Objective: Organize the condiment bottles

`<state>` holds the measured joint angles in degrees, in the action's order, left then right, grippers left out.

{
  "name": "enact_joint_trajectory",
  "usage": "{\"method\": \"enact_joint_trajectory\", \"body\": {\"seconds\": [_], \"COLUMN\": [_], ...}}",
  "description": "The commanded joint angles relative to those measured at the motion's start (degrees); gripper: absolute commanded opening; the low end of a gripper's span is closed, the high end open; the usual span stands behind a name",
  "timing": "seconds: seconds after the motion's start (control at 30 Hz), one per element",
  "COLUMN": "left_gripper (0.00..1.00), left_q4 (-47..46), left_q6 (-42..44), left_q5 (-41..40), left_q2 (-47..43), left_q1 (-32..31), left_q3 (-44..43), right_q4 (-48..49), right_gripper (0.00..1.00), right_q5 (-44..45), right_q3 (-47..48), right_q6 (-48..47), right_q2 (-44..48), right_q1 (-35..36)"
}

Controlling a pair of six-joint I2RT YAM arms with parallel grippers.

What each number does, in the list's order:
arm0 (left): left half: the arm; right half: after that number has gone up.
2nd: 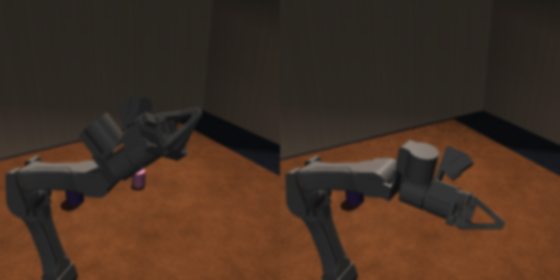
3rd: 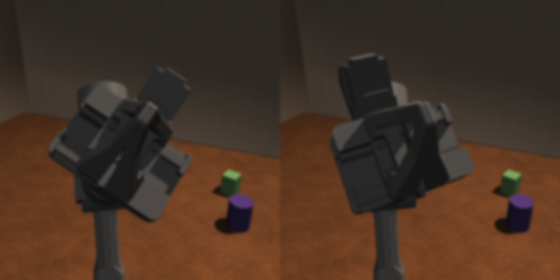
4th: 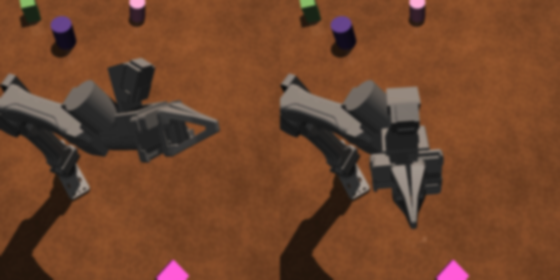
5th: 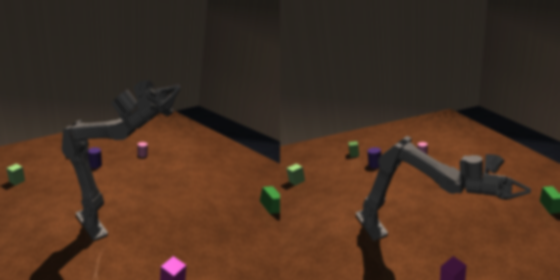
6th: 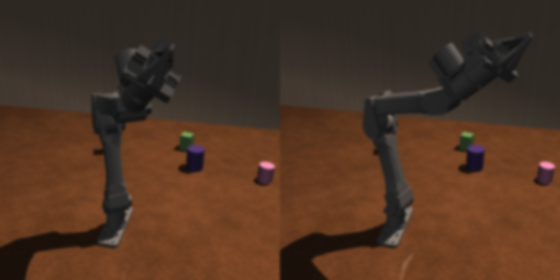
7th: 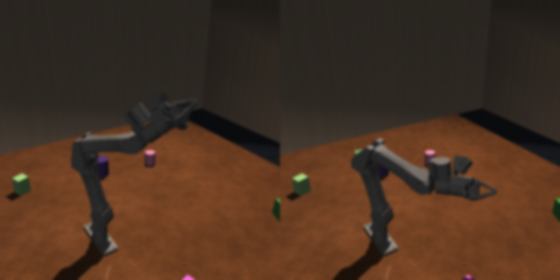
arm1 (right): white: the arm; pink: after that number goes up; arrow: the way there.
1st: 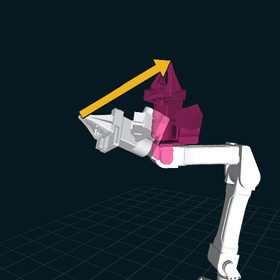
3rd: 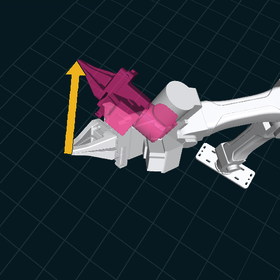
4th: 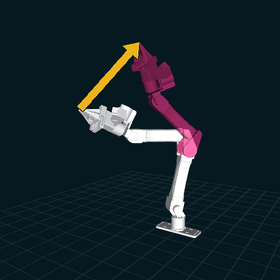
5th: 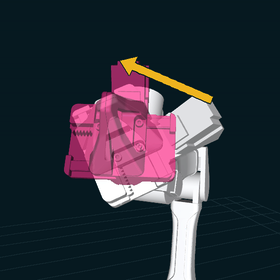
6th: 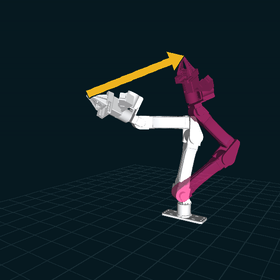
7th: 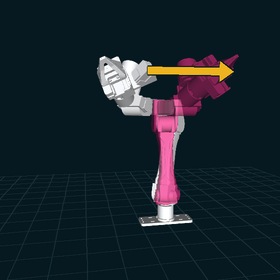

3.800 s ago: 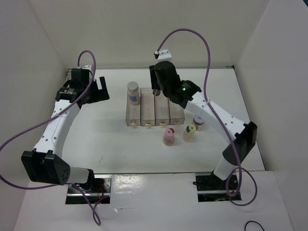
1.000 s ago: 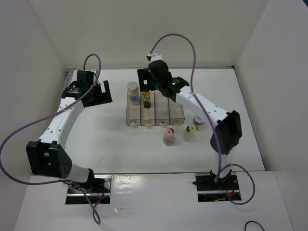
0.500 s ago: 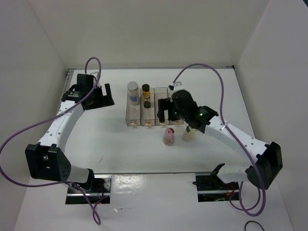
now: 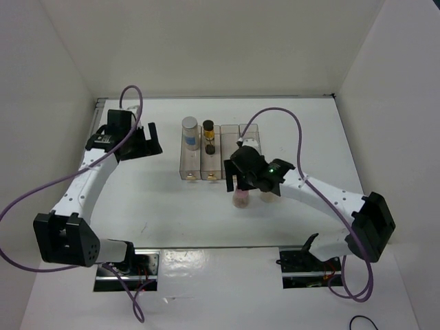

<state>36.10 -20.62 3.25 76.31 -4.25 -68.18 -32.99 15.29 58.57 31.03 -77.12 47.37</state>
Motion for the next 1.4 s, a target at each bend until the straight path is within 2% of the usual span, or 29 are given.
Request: {"method": "enact_joint_trajectory", "body": {"seconds": [0.0,0.03,0.07,0.13,0.2,0.27,0.3,0.37,0.47,0.7,0.93,1.37], "left_gripper": [1.0,1.0,1.0,1.0,1.0,1.0,1.0,1.0,1.0,1.0,1.0,1.0], "left_q4": [4.8,7.99,8.63,10.21,10.05,7.6,6.45,3.91,3.19,1.09,-0.06,-1.12], "left_q6": [2.35,3.82,4.62,3.76,3.75,3.75,3.75,3.22,3.22,2.69,2.69,3.22], "left_q5": [-0.93,0.08,-4.17,-8.42,-7.82,-7.12,-7.11,-6.59,-5.79,-6.32,-3.77,-2.19], "left_q2": [-1.61,-0.65,-0.64,-0.64,-0.64,-2.73,-3.71,-5.99,-7.57,-11.01,-11.54,-10.48], "left_q1": [1.0,1.0,0.48,1.17,1.79,1.79,1.79,1.79,1.79,1.79,1.79,1.79], "left_q3": [-10.34,-16.83,-24.29,-27.78,-29.2,-27.45,-23.87,-19.55,-12.52,-5.13,-4.06,-1.34], "right_q4": [-15.45,-17.18,-9.62,-6.05,-6.12,-2.71,-2.69,-3.3,-6.21,-3.3,-4.27,-3.92], "right_gripper": [0.97,0.98,0.98,0.98,0.98,0.98,0.98,0.98,0.98,0.98,0.98,0.98], "right_q5": [16.45,12.26,7.44,5.72,5.72,4.13,5.27,10.09,11.35,10.72,11.25,13.1], "right_q3": [12.66,18.8,17.91,13.8,9.93,7.36,6.66,7.26,8.85,3.84,4.36,-0.47], "right_q6": [7.27,4.07,0.82,0.09,3.06,5.09,5.88,8.16,9.49,11.86,12.39,14.15], "right_q2": [-0.75,0.56,6.05,10.39,8.84,6.04,4.89,0.08,-4.43,-2.42,-2.42,-1.63], "right_q1": [0.89,-2.26,-4.72,-6.95,-6.95,-3.97,0.57,4.72,7.46,8.0,8.0,7.47]}}
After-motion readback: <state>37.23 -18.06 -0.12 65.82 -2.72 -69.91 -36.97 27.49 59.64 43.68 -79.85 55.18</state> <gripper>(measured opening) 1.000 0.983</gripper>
